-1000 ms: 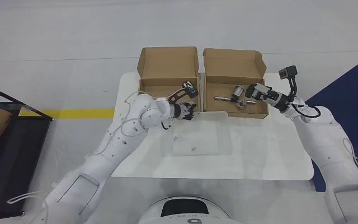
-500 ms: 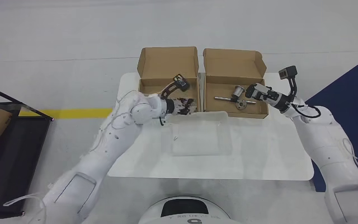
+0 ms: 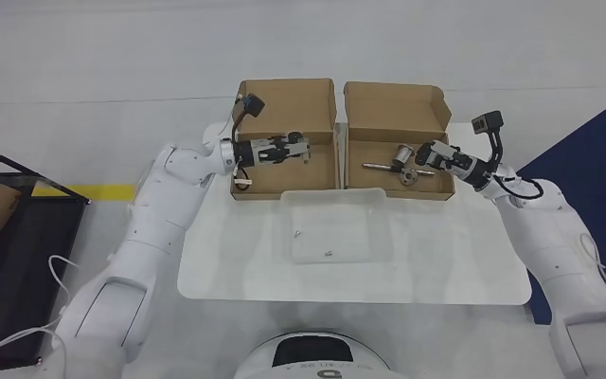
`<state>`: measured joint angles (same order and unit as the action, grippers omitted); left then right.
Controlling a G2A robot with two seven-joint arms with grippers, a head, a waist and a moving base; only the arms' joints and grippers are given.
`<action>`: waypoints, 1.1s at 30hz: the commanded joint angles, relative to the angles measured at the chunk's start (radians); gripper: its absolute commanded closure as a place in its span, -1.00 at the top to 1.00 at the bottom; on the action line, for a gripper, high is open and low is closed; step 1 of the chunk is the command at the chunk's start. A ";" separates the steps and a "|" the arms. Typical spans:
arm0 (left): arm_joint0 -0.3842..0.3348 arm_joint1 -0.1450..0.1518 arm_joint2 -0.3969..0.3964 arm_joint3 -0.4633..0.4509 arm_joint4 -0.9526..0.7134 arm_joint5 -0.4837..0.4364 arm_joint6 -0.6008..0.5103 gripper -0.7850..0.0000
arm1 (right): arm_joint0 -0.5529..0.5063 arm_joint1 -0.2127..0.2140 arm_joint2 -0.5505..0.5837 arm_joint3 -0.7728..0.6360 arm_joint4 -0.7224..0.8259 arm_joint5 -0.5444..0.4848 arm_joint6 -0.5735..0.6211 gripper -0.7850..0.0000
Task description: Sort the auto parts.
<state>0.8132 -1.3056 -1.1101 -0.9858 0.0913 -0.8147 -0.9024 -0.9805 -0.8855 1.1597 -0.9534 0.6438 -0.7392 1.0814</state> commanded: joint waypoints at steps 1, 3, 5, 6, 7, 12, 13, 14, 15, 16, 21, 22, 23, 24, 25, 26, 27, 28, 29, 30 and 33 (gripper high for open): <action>0.000 0.000 0.000 0.000 -0.001 0.000 0.000 -1.00 | 0.000 0.000 0.000 0.000 0.000 0.000 0.000 1.00; 0.000 0.000 0.000 0.000 -0.001 0.000 0.000 -1.00 | 0.000 0.000 0.000 0.000 0.000 0.000 0.000 1.00; 0.000 0.000 0.000 0.000 -0.001 0.000 0.000 -1.00 | 0.000 0.000 0.000 0.000 0.000 0.000 0.000 1.00; 0.003 0.001 -0.003 0.002 0.000 0.019 0.012 -1.00 | 0.000 0.000 0.000 0.000 0.000 0.000 0.000 1.00; 0.006 0.001 -0.001 -0.002 -0.004 0.049 0.017 -1.00 | 0.000 0.000 0.000 0.000 0.000 0.000 0.000 1.00; -0.034 -0.016 0.027 0.066 -0.238 0.290 -0.096 -1.00 | 0.000 0.000 0.000 0.000 0.000 0.000 0.000 1.00; -0.046 -0.023 0.034 0.086 -0.334 0.371 -0.159 -1.00 | 0.000 0.000 0.000 0.000 0.000 0.000 0.000 1.00; -0.056 -0.030 0.039 0.113 -0.424 0.452 -0.224 -1.00 | 0.000 0.000 0.000 0.000 0.000 0.000 0.000 1.00; -0.070 -0.037 0.042 0.148 -0.516 0.565 -0.286 -1.00 | 0.000 0.000 0.000 0.000 0.000 0.000 0.000 1.00; -0.084 -0.045 0.048 0.174 -0.599 0.664 -0.354 -1.00 | 0.000 0.000 0.000 0.000 0.000 0.000 0.000 1.00; -0.136 -0.087 0.095 0.329 -0.886 1.124 -0.608 -1.00 | 0.000 0.000 0.000 0.000 0.000 0.000 0.000 1.00; -0.139 -0.095 0.115 0.343 -0.922 1.132 -0.601 -1.00 | 0.000 0.000 0.000 0.000 0.000 0.000 0.000 1.00; -0.133 -0.105 0.144 0.353 -0.984 1.148 -0.585 -1.00 | 0.000 0.000 0.000 0.000 0.000 0.000 0.000 1.00; -0.132 -0.112 0.178 0.359 -1.040 1.175 -0.558 -1.00 | 0.000 0.000 0.000 0.000 0.000 0.000 0.000 1.00; -0.136 -0.116 0.207 0.360 -1.096 1.195 -0.538 -1.00 | 0.000 0.000 0.000 0.000 0.000 0.000 0.000 1.00; -0.134 -0.118 0.227 0.359 -1.139 1.207 -0.526 -1.00 | 0.000 0.000 0.000 0.000 0.000 0.000 0.000 1.00; -0.133 -0.119 0.269 0.347 -1.225 1.238 -0.495 -1.00 | 0.000 0.000 0.000 0.000 0.000 0.000 0.000 1.00; -0.139 -0.115 0.297 0.341 -1.268 1.253 -0.480 -1.00 | 0.000 0.000 0.000 0.000 0.000 0.000 0.000 1.00; -0.140 -0.110 0.321 0.338 -1.317 1.266 -0.467 -1.00 | 0.000 0.000 0.000 0.000 0.000 0.000 0.000 1.00; -0.137 -0.106 0.346 0.323 -1.378 1.285 -0.448 -1.00 | 0.000 0.000 0.000 0.000 0.000 0.000 0.000 1.00; -0.145 -0.083 0.399 0.296 -1.526 1.327 -0.406 -1.00 | 0.000 0.000 0.000 0.000 0.000 0.000 0.000 1.00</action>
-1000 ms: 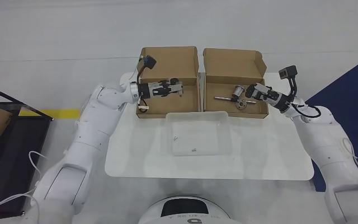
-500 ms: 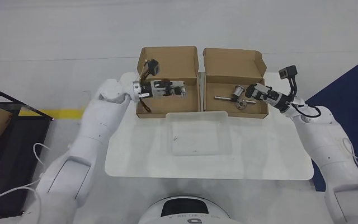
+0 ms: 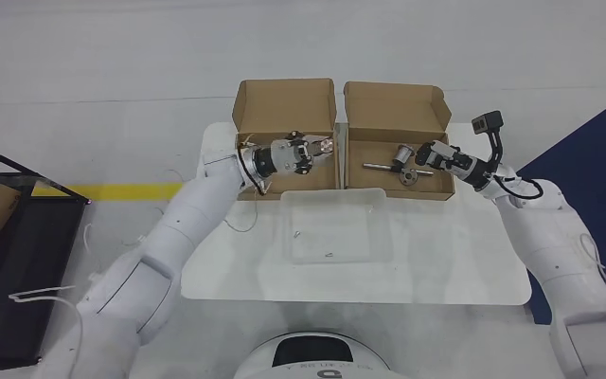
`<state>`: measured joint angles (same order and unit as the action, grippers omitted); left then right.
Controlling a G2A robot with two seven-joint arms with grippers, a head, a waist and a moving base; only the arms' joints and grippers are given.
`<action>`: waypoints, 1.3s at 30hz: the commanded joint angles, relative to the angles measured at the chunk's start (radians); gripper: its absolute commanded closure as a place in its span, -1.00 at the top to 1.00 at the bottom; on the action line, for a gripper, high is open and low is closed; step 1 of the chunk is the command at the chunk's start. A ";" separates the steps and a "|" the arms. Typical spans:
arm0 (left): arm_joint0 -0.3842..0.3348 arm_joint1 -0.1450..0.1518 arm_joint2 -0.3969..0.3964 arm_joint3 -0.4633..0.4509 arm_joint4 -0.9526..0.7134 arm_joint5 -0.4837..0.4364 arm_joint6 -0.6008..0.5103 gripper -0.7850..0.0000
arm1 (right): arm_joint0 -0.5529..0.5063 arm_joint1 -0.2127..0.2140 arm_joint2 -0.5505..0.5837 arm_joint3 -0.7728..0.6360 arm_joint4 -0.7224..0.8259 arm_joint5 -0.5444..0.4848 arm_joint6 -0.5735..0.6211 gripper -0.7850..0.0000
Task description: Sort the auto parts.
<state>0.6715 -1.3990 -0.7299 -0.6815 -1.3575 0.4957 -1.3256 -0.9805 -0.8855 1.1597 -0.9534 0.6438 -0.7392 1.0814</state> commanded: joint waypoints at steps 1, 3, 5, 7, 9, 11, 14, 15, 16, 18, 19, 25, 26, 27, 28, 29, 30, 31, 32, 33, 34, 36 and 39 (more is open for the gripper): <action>-0.005 0.013 0.023 -0.012 -0.091 0.021 0.021 -1.00 | 0.000 0.000 0.000 0.000 0.000 0.000 0.000 1.00; -0.005 0.013 0.023 -0.012 -0.091 0.021 0.021 -1.00 | 0.000 0.000 0.000 0.000 0.000 0.000 0.000 1.00; -0.005 0.013 0.023 -0.012 -0.091 0.021 0.021 -1.00 | 0.000 0.000 0.000 0.000 0.000 0.000 0.000 1.00; -0.005 0.013 0.023 -0.012 -0.091 0.021 0.021 -1.00 | 0.000 0.000 0.000 0.000 0.000 0.000 0.000 1.00; -0.005 0.013 0.023 -0.012 -0.091 0.021 0.021 -1.00 | 0.000 0.000 0.000 0.000 0.000 0.000 0.000 1.00; -0.005 0.013 0.023 -0.012 -0.091 0.021 0.021 -1.00 | 0.000 0.000 0.000 0.000 0.000 0.000 0.000 1.00; 0.002 0.016 0.006 -0.026 -0.089 -0.034 0.056 -1.00 | 0.000 0.000 0.000 0.000 0.000 0.000 0.000 1.00; -0.002 0.022 -0.009 -0.036 -0.039 -0.154 0.110 -1.00 | 0.000 0.000 0.000 0.000 0.000 0.000 0.000 1.00; -0.003 0.030 -0.022 -0.051 0.036 -0.305 0.176 -1.00 | 0.000 0.000 0.000 0.000 0.000 0.000 0.000 1.00; 0.028 0.043 -0.050 -0.107 0.137 -0.538 0.285 -1.00 | 0.000 0.000 0.000 0.000 0.000 0.000 0.000 1.00; 0.044 0.051 -0.064 -0.137 0.191 -0.623 0.340 -1.00 | 0.000 0.000 0.000 0.000 0.000 0.000 0.000 1.00; 0.167 0.104 -0.163 -0.369 0.501 -0.915 0.581 -1.00 | 0.000 0.000 0.000 0.000 0.000 0.000 0.000 1.00; 0.190 0.113 -0.180 -0.408 0.596 -0.972 0.646 -1.00 | 0.000 0.000 0.000 0.000 0.000 0.000 0.000 1.00; 0.218 0.120 -0.189 -0.454 0.672 -0.998 0.695 -1.00 | 0.000 0.000 0.000 0.000 0.000 0.000 0.000 1.00; 0.246 0.126 -0.201 -0.500 0.718 -1.006 0.734 -1.00 | 0.000 0.000 0.000 0.000 0.000 0.000 0.000 1.00; 0.271 0.131 -0.213 -0.540 0.754 -1.003 0.763 -1.00 | 0.000 0.000 0.000 0.000 0.000 0.000 0.000 1.00; 0.291 0.136 -0.223 -0.572 0.794 -0.992 0.783 -1.00 | 0.000 0.000 0.000 0.000 0.000 0.000 0.000 1.00; 0.306 0.141 -0.233 -0.597 0.842 -0.981 0.807 -1.00 | 0.000 0.000 0.000 0.000 0.000 0.000 0.000 1.00; 0.322 0.144 -0.239 -0.623 0.888 -0.978 0.829 -1.00 | 0.000 0.000 0.000 0.000 0.000 0.000 0.000 1.00; 0.337 0.147 -0.242 -0.643 0.925 -0.971 0.846 -1.00 | 0.000 0.000 0.000 0.000 0.000 0.000 0.000 1.00; 0.349 0.148 -0.244 -0.660 0.950 -0.961 0.858 -1.00 | 0.000 0.000 0.000 0.000 0.000 0.000 0.000 1.00; 0.365 0.150 -0.252 -0.686 0.990 -0.953 0.880 -1.00 | 0.000 0.000 0.000 0.000 0.000 0.000 0.000 1.00; 0.381 0.151 -0.264 -0.713 1.005 -0.940 0.887 -1.00 | 0.000 0.000 0.000 0.000 0.000 0.000 0.000 1.00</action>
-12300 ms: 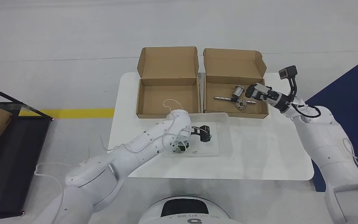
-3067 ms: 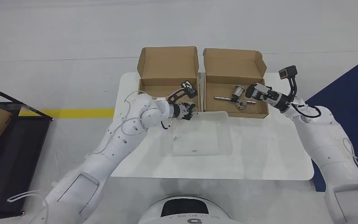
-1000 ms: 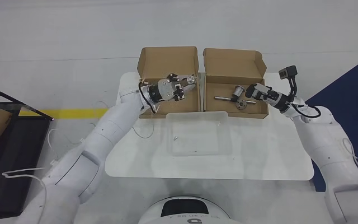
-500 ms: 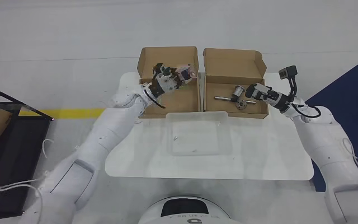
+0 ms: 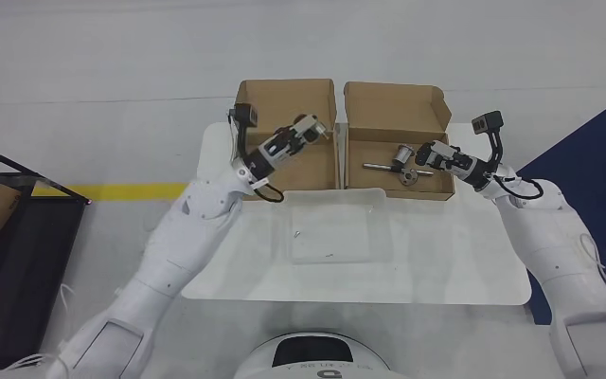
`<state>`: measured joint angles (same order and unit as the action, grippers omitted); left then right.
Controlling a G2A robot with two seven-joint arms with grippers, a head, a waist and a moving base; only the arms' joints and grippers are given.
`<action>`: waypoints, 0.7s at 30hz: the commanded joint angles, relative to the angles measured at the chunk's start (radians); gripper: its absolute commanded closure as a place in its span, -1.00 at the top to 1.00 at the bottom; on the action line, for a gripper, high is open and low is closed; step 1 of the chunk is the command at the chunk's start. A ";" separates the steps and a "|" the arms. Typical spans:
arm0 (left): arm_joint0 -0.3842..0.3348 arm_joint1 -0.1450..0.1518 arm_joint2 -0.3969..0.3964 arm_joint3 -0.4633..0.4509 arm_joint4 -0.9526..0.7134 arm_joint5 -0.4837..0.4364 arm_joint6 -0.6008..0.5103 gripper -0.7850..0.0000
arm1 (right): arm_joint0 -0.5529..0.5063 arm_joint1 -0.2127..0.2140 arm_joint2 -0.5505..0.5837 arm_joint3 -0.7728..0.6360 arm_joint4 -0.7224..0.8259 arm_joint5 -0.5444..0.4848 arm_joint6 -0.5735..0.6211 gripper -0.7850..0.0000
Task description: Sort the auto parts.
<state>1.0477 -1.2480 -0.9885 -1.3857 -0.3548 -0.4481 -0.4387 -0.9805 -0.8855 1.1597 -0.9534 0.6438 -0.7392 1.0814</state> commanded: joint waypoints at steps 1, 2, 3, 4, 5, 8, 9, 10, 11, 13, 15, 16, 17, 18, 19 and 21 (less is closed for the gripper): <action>0.009 0.001 -0.011 -0.013 0.009 0.011 0.000 -1.00 | 0.000 0.000 0.000 0.000 0.000 0.000 0.000 1.00; 0.010 0.003 -0.016 -0.014 0.020 0.033 -0.001 -1.00 | 0.000 0.000 0.000 0.000 0.000 0.000 0.000 1.00; 0.007 0.004 -0.019 -0.009 0.038 0.071 -0.005 -1.00 | 0.000 0.000 0.000 0.000 0.000 0.000 0.000 1.00; -0.003 0.006 -0.017 0.015 0.079 0.159 -0.002 -1.00 | 0.000 0.000 0.000 0.000 0.000 0.000 0.000 1.00; -0.019 0.006 -0.012 0.023 0.121 0.235 0.008 -1.00 | 0.000 0.000 0.000 0.000 0.000 0.000 0.000 1.00; -0.072 -0.003 0.034 0.100 0.218 0.481 0.023 -1.00 | 0.000 0.000 0.000 0.000 0.000 0.000 0.000 1.00; -0.088 -0.008 0.055 0.141 0.249 0.545 0.032 -1.00 | 0.000 0.000 0.000 0.000 0.000 0.000 0.000 1.00; -0.106 -0.015 0.076 0.180 0.255 0.611 0.031 -1.00 | 0.000 0.000 0.000 0.000 0.000 0.000 0.000 1.00; -0.129 -0.023 0.102 0.217 0.282 0.675 0.034 -1.00 | 0.000 0.000 0.000 0.000 0.000 0.000 0.000 1.00; -0.167 -0.041 0.152 0.296 0.334 0.769 0.070 -1.00 | 0.000 0.000 0.000 0.000 0.000 0.000 0.000 1.00; -0.207 -0.063 0.205 0.367 0.376 0.843 0.088 -1.00 | 0.000 0.000 0.000 0.000 0.000 0.000 0.000 1.00; -0.222 -0.074 0.225 0.397 0.388 0.864 0.103 -0.95 | 0.000 0.000 0.000 0.000 0.000 0.000 0.000 1.00; -0.233 -0.085 0.238 0.420 0.380 0.872 0.098 -0.88 | 0.000 0.000 0.000 0.000 0.000 0.000 0.000 1.00; -0.244 -0.094 0.244 0.441 0.359 0.871 0.085 -0.76 | 0.000 0.000 0.000 0.000 0.000 0.000 0.000 1.00; -0.256 -0.102 0.249 0.461 0.350 0.867 0.082 -0.68 | 0.000 0.000 0.000 0.000 0.000 0.000 0.000 1.00; -0.274 -0.116 0.260 0.495 0.351 0.862 0.094 -0.29 | 0.000 0.000 0.000 0.000 0.000 0.000 0.000 1.00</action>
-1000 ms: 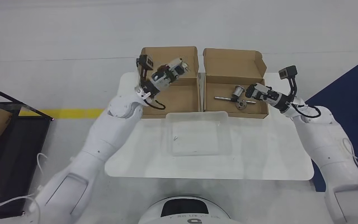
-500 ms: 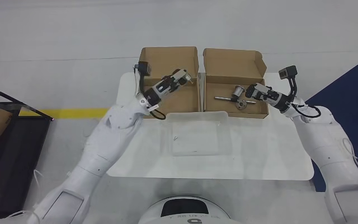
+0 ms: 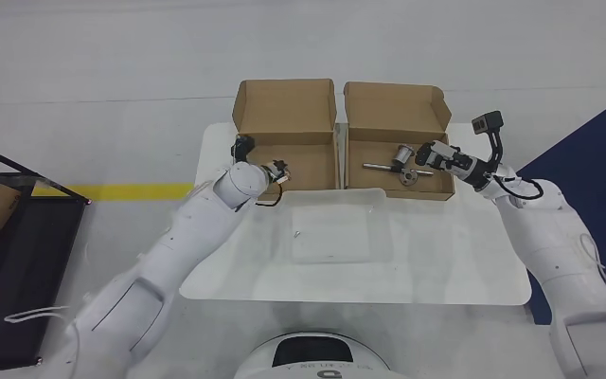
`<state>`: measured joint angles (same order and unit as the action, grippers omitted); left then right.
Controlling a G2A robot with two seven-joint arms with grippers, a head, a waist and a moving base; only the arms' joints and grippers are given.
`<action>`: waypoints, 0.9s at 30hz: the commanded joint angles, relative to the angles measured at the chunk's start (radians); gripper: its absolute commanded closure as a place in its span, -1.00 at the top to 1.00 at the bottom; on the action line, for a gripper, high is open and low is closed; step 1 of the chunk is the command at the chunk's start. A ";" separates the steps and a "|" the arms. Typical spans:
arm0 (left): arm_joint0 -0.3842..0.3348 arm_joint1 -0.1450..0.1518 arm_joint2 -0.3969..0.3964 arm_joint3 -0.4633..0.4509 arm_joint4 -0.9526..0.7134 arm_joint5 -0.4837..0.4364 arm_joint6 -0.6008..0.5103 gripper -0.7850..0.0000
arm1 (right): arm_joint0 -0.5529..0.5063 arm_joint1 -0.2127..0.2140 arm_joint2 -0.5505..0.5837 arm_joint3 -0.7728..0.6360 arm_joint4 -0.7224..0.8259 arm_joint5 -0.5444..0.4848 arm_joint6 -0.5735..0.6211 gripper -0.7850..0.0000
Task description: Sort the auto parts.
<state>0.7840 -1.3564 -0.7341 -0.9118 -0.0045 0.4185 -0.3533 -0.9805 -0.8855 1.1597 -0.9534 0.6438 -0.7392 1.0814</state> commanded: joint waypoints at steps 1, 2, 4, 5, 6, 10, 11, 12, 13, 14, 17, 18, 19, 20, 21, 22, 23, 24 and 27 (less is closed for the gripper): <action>-0.018 -0.014 0.009 0.037 -0.002 -0.005 0.011 0.19 | 0.000 0.000 0.000 0.000 0.000 0.000 0.000 1.00; -0.025 -0.019 0.012 0.049 -0.003 -0.006 0.014 0.36 | 0.000 0.000 0.000 0.000 0.000 0.000 0.000 1.00; -0.038 -0.028 0.012 0.069 -0.009 -0.011 0.020 0.97 | 0.000 0.000 0.000 0.000 0.000 0.000 0.000 1.00; -0.043 -0.032 0.006 0.077 -0.018 -0.016 0.028 1.00 | 0.000 0.000 0.000 0.000 0.000 0.000 0.000 1.00; -0.048 -0.034 -0.002 0.081 -0.026 -0.026 0.037 1.00 | 0.000 0.000 0.000 0.000 0.000 0.000 0.000 1.00; -0.052 -0.032 -0.073 0.061 -0.105 -0.100 0.059 1.00 | 0.000 0.000 0.000 0.000 0.000 0.000 0.000 1.00; -0.048 -0.027 -0.099 0.039 -0.131 -0.129 0.050 1.00 | 0.000 0.000 0.000 0.000 0.000 0.000 0.000 1.00; -0.039 -0.021 -0.126 0.017 -0.156 -0.156 0.026 1.00 | 0.000 0.000 0.000 0.000 0.000 0.000 0.000 1.00; -0.028 -0.012 -0.155 -0.021 -0.184 -0.185 -0.011 1.00 | 0.000 0.000 0.000 0.000 0.000 0.000 0.000 1.00; -0.011 -0.002 -0.182 -0.057 -0.193 -0.203 -0.044 1.00 | 0.000 0.000 0.000 0.000 0.000 0.000 0.000 1.00; 0.067 0.036 -0.258 -0.226 -0.182 -0.243 -0.176 1.00 | 0.000 0.000 0.000 0.000 0.000 0.000 0.000 1.00; 0.098 0.051 -0.276 -0.295 -0.157 -0.253 -0.250 1.00 | 0.000 0.000 0.000 0.000 0.000 0.000 0.000 1.00; 0.129 0.067 -0.298 -0.353 -0.125 -0.256 -0.309 1.00 | 0.000 0.000 0.000 0.000 0.000 0.000 0.000 1.00; 0.160 0.081 -0.319 -0.414 -0.094 -0.263 -0.365 1.00 | 0.000 0.000 0.000 0.000 0.000 0.000 0.000 1.00; 0.192 0.094 -0.338 -0.472 -0.070 -0.270 -0.419 1.00 | 0.000 0.000 0.000 0.000 0.000 0.000 0.000 1.00; 0.223 0.104 -0.359 -0.521 -0.064 -0.270 -0.467 1.00 | 0.000 0.000 0.000 0.000 0.000 0.000 0.000 1.00; 0.252 0.112 -0.378 -0.566 -0.077 -0.270 -0.511 1.00 | 0.000 0.000 0.000 0.000 0.000 0.000 0.000 1.00; 0.269 0.116 -0.393 -0.588 -0.091 -0.266 -0.532 1.00 | 0.000 0.000 0.000 0.000 0.000 0.000 0.000 1.00; 0.269 0.116 -0.393 -0.588 -0.091 -0.266 -0.532 1.00 | 0.000 0.000 0.000 0.000 0.000 0.000 0.000 1.00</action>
<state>1.0561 -1.2391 -1.1292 -1.5059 -0.0986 0.1529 -0.8939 -0.9805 -0.8855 1.1597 -0.9534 0.6438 -0.7392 1.0814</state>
